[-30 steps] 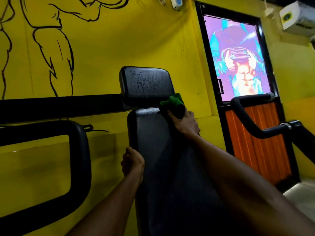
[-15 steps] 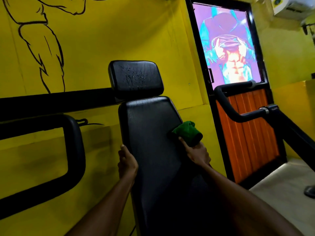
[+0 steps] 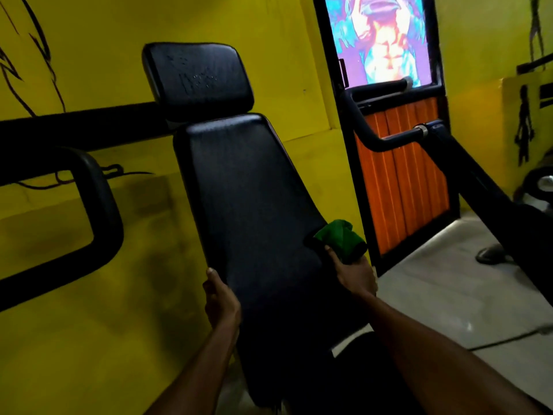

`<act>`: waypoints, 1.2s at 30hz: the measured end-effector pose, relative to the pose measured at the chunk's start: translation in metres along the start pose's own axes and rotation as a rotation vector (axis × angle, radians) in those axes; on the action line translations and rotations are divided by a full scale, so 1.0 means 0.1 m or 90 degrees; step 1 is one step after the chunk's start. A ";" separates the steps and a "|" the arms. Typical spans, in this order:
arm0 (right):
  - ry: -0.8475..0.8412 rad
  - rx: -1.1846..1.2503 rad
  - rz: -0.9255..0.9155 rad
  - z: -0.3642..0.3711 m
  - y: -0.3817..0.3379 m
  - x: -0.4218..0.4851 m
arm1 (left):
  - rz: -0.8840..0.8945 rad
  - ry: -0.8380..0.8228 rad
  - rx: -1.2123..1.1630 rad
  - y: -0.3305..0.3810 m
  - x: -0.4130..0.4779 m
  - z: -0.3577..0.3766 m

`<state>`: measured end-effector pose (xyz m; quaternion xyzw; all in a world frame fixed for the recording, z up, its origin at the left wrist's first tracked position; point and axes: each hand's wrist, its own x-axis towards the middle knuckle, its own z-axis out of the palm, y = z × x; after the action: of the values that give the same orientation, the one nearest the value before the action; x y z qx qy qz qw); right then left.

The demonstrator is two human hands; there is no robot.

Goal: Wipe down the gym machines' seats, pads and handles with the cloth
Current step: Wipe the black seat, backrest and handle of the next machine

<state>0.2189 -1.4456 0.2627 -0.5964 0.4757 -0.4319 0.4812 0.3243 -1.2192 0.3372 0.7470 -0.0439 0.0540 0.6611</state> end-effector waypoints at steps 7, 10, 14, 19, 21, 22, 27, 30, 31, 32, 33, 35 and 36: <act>0.103 0.093 0.195 0.24 0.32 -0.45 | -0.006 -0.007 0.010 -0.17 0.00 0.00; 0.098 0.203 0.281 0.44 0.20 -0.77 | -0.002 -0.009 0.015 -0.19 0.02 0.00; -0.007 0.264 0.334 0.78 0.23 -1.34 | -0.003 -0.027 0.002 -0.18 0.04 0.01; -0.075 0.205 0.329 1.12 0.29 -2.24 | -0.014 -0.060 0.017 -0.20 0.04 -0.01; -0.087 0.190 0.291 1.12 0.31 -2.42 | -0.022 -0.090 0.013 -0.19 0.07 -0.06; -0.091 0.182 0.274 1.12 0.33 -2.42 | -0.023 -0.107 0.005 -0.19 0.13 -0.06; -0.096 0.148 0.133 1.07 0.28 -2.60 | -0.075 -0.219 -0.062 -0.14 0.23 -0.15; -0.111 0.126 -0.073 1.01 0.36 -2.87 | -0.102 -0.289 -0.047 -0.07 0.19 -0.35; -0.113 0.116 -0.117 0.99 0.39 -2.87 | -0.115 -0.312 -0.033 -0.06 0.18 -0.40; -0.114 0.098 -0.153 0.98 0.41 -2.83 | -0.126 -0.336 -0.023 -0.08 0.21 -0.41; -0.129 0.071 -0.186 0.98 0.38 -2.78 | -0.137 -0.368 -0.012 -0.08 0.23 -0.45; -0.151 -0.023 -0.252 1.03 0.32 -2.68 | -0.194 -0.437 -0.020 -0.13 0.35 -0.49; -0.151 -0.081 -0.281 1.06 0.27 -2.61 | -0.227 -0.466 -0.034 -0.13 0.38 -0.51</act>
<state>0.2724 -1.1741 0.2038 -0.7610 0.3006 -0.4227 0.3896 0.3629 -1.1665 0.3359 0.6954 -0.1476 -0.3323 0.6198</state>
